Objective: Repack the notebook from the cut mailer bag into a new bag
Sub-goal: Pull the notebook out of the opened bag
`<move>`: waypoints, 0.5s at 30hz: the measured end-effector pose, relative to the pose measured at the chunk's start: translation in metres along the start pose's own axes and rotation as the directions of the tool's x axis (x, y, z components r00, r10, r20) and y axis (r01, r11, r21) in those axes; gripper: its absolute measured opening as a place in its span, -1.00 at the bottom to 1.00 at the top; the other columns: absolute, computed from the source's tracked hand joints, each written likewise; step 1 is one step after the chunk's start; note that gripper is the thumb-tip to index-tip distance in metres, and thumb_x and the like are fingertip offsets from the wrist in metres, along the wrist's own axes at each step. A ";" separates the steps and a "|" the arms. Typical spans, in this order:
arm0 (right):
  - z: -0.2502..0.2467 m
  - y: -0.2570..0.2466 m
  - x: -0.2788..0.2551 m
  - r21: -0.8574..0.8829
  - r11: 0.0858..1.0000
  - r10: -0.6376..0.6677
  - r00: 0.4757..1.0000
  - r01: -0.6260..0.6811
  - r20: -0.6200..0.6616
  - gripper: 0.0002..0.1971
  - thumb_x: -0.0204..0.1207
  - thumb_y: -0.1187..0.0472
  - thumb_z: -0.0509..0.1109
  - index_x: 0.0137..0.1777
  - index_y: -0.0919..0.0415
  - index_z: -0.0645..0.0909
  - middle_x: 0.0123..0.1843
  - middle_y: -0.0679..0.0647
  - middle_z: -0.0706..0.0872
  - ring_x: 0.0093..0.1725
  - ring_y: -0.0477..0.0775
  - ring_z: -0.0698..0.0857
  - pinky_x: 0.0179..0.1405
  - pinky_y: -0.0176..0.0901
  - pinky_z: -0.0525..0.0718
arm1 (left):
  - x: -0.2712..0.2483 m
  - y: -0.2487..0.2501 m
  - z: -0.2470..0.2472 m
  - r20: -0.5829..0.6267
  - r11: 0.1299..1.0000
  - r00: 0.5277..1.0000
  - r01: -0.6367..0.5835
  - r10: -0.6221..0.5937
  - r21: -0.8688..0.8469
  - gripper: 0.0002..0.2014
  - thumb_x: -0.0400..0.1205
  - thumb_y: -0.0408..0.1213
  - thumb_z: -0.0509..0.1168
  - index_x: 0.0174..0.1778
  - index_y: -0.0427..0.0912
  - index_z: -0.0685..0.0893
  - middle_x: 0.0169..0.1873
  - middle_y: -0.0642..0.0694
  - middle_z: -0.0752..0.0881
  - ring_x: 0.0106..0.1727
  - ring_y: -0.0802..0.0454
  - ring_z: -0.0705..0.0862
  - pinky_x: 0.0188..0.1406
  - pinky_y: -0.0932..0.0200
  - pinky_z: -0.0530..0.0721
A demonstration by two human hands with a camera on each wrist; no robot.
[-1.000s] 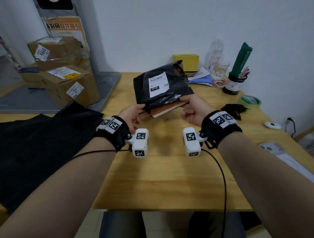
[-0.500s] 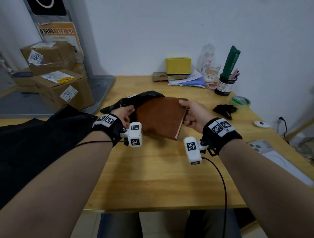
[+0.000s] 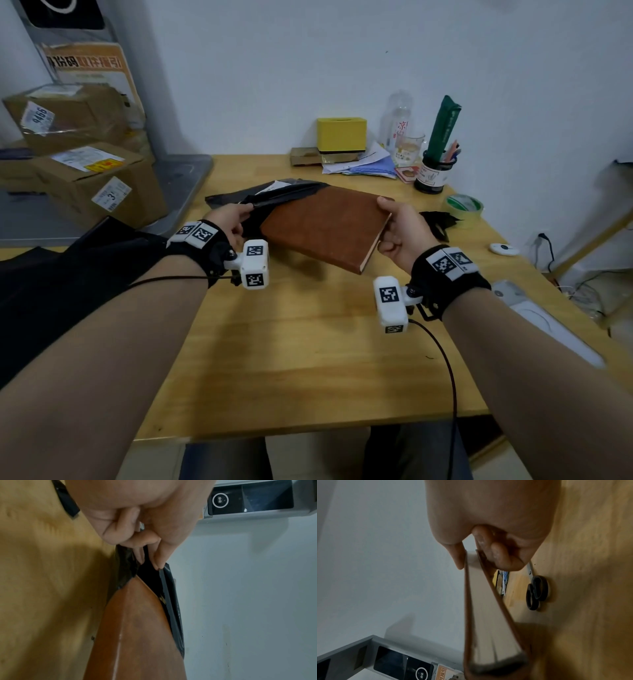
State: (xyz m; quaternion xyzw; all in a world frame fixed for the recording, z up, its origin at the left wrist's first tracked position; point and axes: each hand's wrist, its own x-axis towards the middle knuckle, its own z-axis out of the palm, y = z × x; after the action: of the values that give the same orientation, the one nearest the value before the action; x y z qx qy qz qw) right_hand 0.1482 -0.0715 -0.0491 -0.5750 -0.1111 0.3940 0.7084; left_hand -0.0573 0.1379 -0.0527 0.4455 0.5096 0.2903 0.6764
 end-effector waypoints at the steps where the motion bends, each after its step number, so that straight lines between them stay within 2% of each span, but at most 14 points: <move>1: -0.002 0.000 0.000 0.005 1.000 -0.006 1.000 0.006 -0.002 -0.81 0.62 0.09 0.43 0.06 0.15 0.51 -0.38 -0.04 0.46 -0.70 -0.14 0.26 -0.73 -0.27 0.19 | 0.004 -0.001 0.000 -0.015 1.000 1.000 0.005 -0.004 0.026 -0.86 0.67 -0.12 0.36 0.01 -0.10 0.74 -0.15 0.07 0.50 -0.49 0.14 0.30 -0.61 0.31 0.46; 2: -0.004 0.001 0.002 0.005 1.000 -0.012 1.000 0.012 -0.002 -0.80 0.62 0.09 0.44 0.06 0.15 0.51 -0.38 -0.04 0.45 -0.69 -0.13 0.25 -0.73 -0.26 0.19 | 0.008 -0.003 0.001 -0.016 0.999 1.000 0.004 -0.004 0.040 -0.86 0.65 -0.11 0.38 -0.16 -0.07 0.69 -0.21 0.07 0.48 -0.51 0.13 0.18 -0.66 0.29 0.29; 4: -0.006 0.003 0.003 0.007 1.000 -0.020 1.000 0.020 0.006 -0.79 0.62 0.09 0.44 0.09 0.17 0.52 -0.37 -0.03 0.44 -0.67 -0.13 0.23 -0.73 -0.26 0.21 | 0.018 -0.007 -0.001 -0.010 0.999 1.000 0.006 -0.006 0.032 -0.81 0.64 -0.14 0.39 -0.27 -0.07 0.61 -0.29 0.07 0.48 -0.58 0.16 0.17 -0.73 0.36 0.18; 6: -0.008 0.005 0.003 0.050 0.999 -0.012 1.000 0.011 0.017 -0.80 0.65 0.09 0.40 0.14 0.17 0.53 -0.40 -0.05 0.44 -0.68 -0.13 0.25 -0.74 -0.26 0.24 | 0.019 -0.011 -0.004 0.011 1.000 1.000 0.016 -0.016 0.001 -0.87 0.60 -0.14 0.42 -0.13 -0.08 0.63 -0.28 0.03 0.54 -0.64 0.20 0.23 -0.79 0.42 0.16; 8: -0.009 0.005 0.001 0.117 0.993 0.015 0.999 -0.019 0.031 -0.84 0.69 0.08 0.34 0.14 0.15 0.55 -0.47 -0.08 0.44 -0.70 -0.13 0.28 -0.74 -0.27 0.27 | 0.020 -0.017 -0.010 0.013 1.000 1.000 0.015 -0.014 -0.024 -0.78 0.54 -0.12 0.48 0.01 -0.08 0.66 -0.26 0.00 0.58 -0.63 0.20 0.29 -0.78 0.42 0.18; 10: -0.009 0.003 -0.001 0.142 0.989 0.044 0.998 -0.052 0.055 -0.85 0.71 0.06 0.30 0.12 0.13 0.54 -0.50 -0.09 0.40 -0.69 -0.12 0.25 -0.75 -0.28 0.27 | 0.022 -0.023 -0.016 -0.024 0.998 0.999 0.036 -0.037 -0.051 -0.75 0.48 -0.10 0.53 -0.04 -0.08 0.66 -0.39 0.01 0.50 -0.62 0.20 0.29 -0.75 0.40 0.18; 14: -0.006 -0.001 0.000 0.079 0.993 0.080 0.994 -0.086 0.078 -0.85 0.70 0.06 0.31 0.08 0.13 0.51 -0.48 -0.09 0.42 -0.69 -0.13 0.20 -0.75 -0.29 0.23 | 0.027 -0.021 -0.022 -0.096 0.984 0.995 0.004 -0.021 -0.177 -0.79 0.53 -0.16 0.49 0.00 -0.10 0.64 -0.31 0.02 0.55 -0.58 0.19 0.34 -0.78 0.39 0.22; 15: -0.007 -0.001 -0.001 0.068 0.994 0.085 0.993 -0.091 0.082 -0.85 0.69 0.05 0.31 0.07 0.13 0.51 -0.47 -0.08 0.42 -0.69 -0.13 0.20 -0.74 -0.30 0.22 | 0.028 -0.019 -0.023 -0.124 0.981 0.992 -0.007 -0.018 -0.196 -0.82 0.54 -0.16 0.48 -0.05 -0.10 0.64 -0.36 0.03 0.54 -0.61 0.19 0.34 -0.78 0.39 0.23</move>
State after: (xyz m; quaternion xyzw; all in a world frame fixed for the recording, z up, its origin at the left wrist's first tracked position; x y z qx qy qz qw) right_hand 0.1520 -0.0768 -0.0503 -0.5378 -0.0993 0.4508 0.7055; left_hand -0.0719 0.1601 -0.0838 0.3563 0.5211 0.3646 0.6846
